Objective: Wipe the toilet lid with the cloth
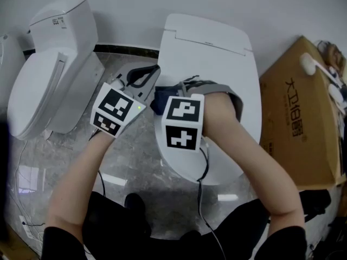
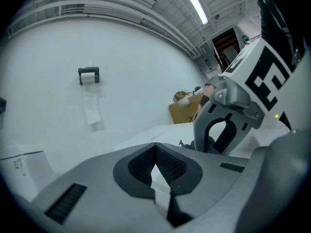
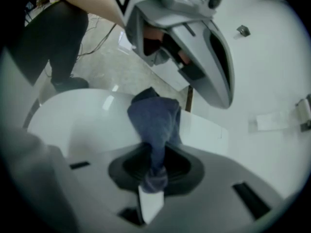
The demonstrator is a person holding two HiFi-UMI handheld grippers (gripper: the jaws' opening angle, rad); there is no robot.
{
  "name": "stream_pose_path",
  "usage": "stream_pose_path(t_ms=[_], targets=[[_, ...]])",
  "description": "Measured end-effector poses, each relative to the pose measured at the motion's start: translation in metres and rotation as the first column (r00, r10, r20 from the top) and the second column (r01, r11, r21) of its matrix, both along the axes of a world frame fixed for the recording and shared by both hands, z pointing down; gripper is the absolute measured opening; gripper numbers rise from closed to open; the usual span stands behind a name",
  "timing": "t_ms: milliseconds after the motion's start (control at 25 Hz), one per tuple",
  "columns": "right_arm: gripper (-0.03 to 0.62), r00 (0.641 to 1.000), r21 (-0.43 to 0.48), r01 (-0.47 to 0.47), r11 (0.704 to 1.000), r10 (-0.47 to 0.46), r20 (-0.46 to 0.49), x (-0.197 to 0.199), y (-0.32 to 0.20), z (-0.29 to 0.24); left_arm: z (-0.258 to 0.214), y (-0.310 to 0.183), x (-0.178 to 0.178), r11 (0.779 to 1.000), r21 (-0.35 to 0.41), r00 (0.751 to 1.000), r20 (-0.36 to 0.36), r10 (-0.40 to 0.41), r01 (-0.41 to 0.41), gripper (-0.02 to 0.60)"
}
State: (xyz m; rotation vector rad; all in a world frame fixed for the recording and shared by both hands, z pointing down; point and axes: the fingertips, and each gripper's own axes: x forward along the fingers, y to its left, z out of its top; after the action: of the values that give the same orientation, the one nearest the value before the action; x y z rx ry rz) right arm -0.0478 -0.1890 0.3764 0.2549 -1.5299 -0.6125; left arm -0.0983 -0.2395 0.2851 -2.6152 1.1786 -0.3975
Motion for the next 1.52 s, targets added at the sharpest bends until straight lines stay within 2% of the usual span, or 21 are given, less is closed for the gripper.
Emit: stream_pose_path(t_ms=[280, 640, 760, 880, 1040, 1200, 1320, 1520], targets=[[0.078, 0.999, -0.017, 0.043, 0.999, -0.042, 0.011, 0.003, 0.049, 0.001, 0.007, 0.004, 0.006, 1.0, -0.01, 1.0, 0.009, 0.016, -0.016, 0.015], [0.078, 0.995, -0.031, 0.054, 0.998, -0.051, 0.084, 0.008, 0.089, 0.001, 0.012, 0.005, 0.014, 0.999, -0.023, 1.0, 0.003, 0.03, -0.03, 0.015], [0.078, 0.991, -0.03, 0.05, 0.998, -0.046, 0.126, 0.009, 0.094, -0.001, 0.015, 0.005, 0.02, 0.999, -0.027, 0.999, 0.011, 0.044, -0.043, 0.015], [0.078, 0.973, -0.038, 0.036, 0.999, -0.027, 0.23, 0.008, 0.095, -0.007, 0.017, 0.006, 0.025, 0.998, -0.03, 0.999, 0.011, 0.053, -0.053, 0.015], [0.078, 0.9, -0.095, -0.005, 0.995, 0.046, 0.434, 0.012, 0.094, -0.019, 0.019, 0.007, 0.03, 0.998, -0.032, 0.998, 0.012, 0.061, -0.061, 0.015], [0.077, 0.783, -0.163, -0.023, 0.986, 0.119, 0.61, 0.016, 0.09, -0.035, 0.019, 0.008, 0.036, 0.997, -0.03, 0.997, 0.013, 0.071, -0.071, 0.014], [0.077, 0.696, -0.199, -0.022, 0.98, 0.158, 0.7, 0.022, 0.085, -0.045, 0.019, 0.008, 0.042, 0.996, -0.034, 0.997, 0.01, 0.079, -0.078, 0.014], [0.077, 0.592, -0.19, -0.027, 0.981, 0.169, 0.788, 0.032, 0.074, -0.063, 0.015, 0.009, 0.051, 0.995, -0.04, 0.996, -0.011, 0.089, -0.089, 0.015]])
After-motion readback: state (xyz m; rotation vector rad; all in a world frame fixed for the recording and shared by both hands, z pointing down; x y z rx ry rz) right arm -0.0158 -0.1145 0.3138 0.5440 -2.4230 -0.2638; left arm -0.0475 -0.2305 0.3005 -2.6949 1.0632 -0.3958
